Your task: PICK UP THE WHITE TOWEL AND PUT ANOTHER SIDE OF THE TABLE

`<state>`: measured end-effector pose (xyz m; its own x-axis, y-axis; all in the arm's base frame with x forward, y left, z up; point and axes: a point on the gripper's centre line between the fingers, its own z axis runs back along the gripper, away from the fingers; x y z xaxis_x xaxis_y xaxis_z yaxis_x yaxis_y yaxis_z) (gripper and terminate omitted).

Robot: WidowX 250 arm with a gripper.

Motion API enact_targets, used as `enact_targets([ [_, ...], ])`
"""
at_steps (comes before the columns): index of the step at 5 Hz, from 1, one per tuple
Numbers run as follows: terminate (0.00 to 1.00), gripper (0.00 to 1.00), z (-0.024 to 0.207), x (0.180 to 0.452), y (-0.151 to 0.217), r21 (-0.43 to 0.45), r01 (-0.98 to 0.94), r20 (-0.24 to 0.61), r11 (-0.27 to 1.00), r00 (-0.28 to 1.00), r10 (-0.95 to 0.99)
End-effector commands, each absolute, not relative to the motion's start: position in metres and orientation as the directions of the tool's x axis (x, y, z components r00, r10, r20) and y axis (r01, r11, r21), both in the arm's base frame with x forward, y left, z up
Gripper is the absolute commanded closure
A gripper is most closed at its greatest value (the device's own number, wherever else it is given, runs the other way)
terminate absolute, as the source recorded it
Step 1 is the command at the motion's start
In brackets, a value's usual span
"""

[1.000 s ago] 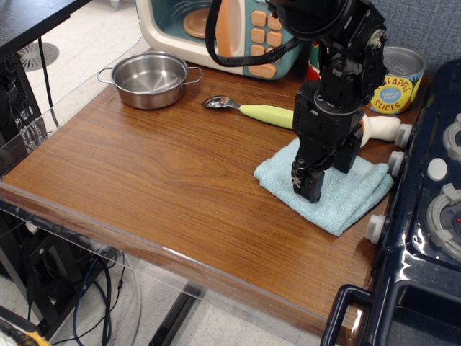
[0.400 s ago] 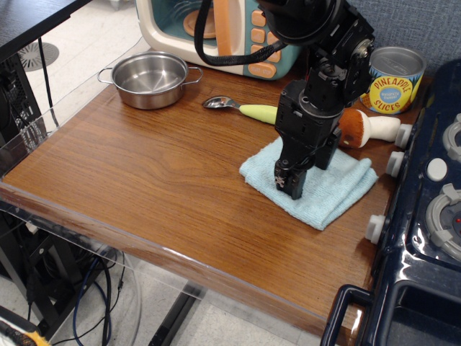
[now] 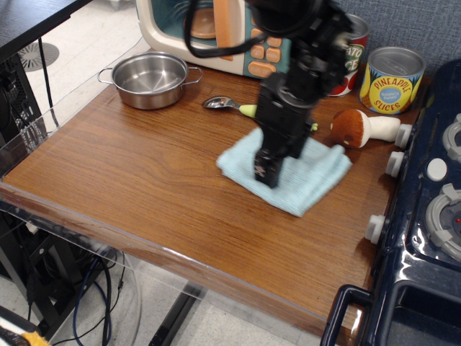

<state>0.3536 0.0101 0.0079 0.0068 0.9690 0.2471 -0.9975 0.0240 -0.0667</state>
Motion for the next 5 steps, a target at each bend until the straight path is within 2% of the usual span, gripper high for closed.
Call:
enact_targets([
  [1,0.0,0.0,0.005,0.335,0.088,-0.033,-0.97,0.283,-0.242,-0.241,0.928],
  [3,0.0,0.0,0.009,0.304,0.126,-0.012,-0.879,0.283,-0.477,-0.46,0.841],
  [4,0.0,0.0,0.007,0.292,0.138,-0.004,-0.848,0.297,-0.53,-0.507,0.809],
  [5,0.0,0.0,0.005,0.276,0.15,0.006,-0.794,0.264,-0.608,-0.585,0.767],
])
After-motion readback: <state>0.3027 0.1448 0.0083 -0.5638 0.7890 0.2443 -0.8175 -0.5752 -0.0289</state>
